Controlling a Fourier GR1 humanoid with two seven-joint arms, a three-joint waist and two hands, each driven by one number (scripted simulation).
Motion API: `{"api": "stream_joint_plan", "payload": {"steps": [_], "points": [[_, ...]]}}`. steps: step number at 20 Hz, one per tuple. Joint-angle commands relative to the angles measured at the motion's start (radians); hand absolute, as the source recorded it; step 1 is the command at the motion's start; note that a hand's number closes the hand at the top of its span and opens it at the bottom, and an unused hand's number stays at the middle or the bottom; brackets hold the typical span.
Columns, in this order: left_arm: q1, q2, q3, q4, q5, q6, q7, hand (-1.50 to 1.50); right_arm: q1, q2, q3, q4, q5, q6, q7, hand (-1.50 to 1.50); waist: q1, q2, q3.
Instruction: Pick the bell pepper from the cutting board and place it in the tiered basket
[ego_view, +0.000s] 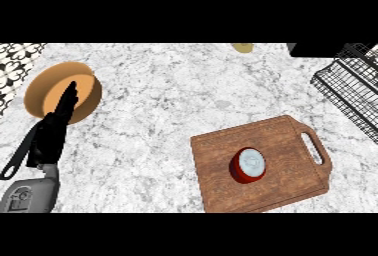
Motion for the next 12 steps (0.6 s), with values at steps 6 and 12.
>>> {"api": "stream_joint_plan", "payload": {"steps": [6, 12], "points": [[0.001, 0.010, 0.026, 0.043, 0.009, -0.010, -0.023, 0.00, 0.107, 0.042, -0.076, -0.102, -0.139, -0.156, -0.075, -1.50, -0.013, -0.006, -0.001], [0.054, -0.019, -0.008, -0.057, -0.004, 0.001, 0.002, 0.00, 0.119, 0.069, -0.048, -0.189, -0.137, -0.291, -0.062, -1.50, -0.005, -0.009, -0.001]]}}
